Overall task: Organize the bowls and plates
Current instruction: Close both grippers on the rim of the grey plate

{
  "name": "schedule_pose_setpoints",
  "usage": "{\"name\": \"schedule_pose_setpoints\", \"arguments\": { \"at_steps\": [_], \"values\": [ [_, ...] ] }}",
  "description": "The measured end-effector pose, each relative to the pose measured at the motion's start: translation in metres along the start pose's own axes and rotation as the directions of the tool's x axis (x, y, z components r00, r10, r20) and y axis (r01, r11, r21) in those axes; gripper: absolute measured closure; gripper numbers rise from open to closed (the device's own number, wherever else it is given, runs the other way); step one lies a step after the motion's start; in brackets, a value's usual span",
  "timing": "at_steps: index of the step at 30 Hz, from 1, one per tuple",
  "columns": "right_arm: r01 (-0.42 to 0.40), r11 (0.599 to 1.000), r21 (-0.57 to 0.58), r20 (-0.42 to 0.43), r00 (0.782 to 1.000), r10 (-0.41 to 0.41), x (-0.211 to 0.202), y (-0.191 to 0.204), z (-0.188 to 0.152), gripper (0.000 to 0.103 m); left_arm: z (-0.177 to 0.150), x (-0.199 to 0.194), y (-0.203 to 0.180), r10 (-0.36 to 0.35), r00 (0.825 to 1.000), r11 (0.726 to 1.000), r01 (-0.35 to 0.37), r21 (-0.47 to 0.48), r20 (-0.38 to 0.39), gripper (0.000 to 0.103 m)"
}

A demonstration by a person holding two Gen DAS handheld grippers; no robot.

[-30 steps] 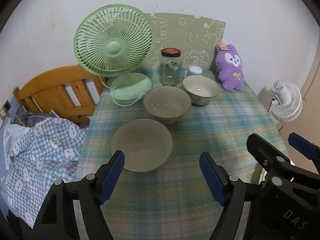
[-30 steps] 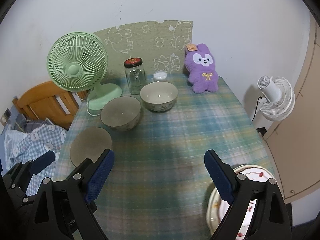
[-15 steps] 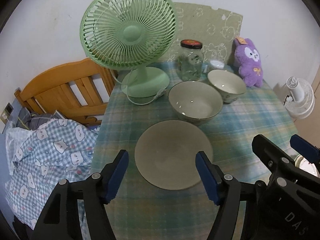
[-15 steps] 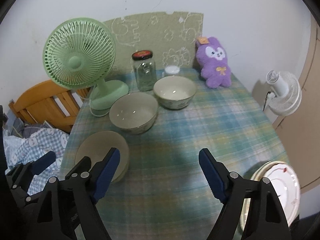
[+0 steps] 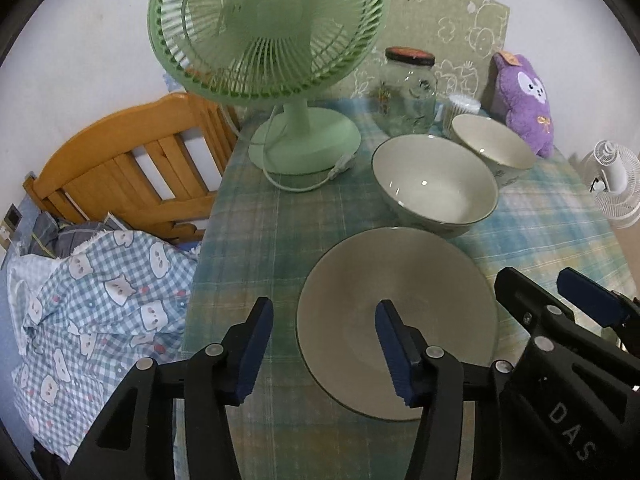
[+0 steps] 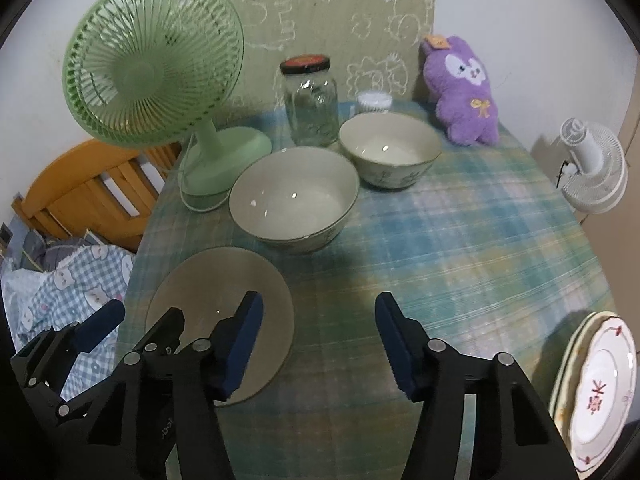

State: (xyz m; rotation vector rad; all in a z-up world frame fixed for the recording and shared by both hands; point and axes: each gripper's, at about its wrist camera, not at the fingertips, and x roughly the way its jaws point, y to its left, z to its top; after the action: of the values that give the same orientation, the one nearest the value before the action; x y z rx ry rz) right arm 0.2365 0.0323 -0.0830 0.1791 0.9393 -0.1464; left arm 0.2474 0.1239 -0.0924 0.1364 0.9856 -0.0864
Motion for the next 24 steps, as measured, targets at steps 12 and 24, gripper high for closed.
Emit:
{"name": "schedule_pose_setpoints", "arguments": {
  "at_steps": [12,24],
  "values": [
    [0.019,1.0,-0.011,-0.052,0.998,-0.02,0.036,0.016,0.001,0.066,0.001,0.03,0.007,0.012,0.999,1.0,-0.011,0.008,-0.046,0.062],
    [0.033,0.999,-0.029,-0.073,0.997,-0.035,0.048,0.022,0.003,0.082,-0.001,0.045,0.01,-0.018,0.995,1.0,0.018,0.007,-0.095,0.071]
  ]
}}
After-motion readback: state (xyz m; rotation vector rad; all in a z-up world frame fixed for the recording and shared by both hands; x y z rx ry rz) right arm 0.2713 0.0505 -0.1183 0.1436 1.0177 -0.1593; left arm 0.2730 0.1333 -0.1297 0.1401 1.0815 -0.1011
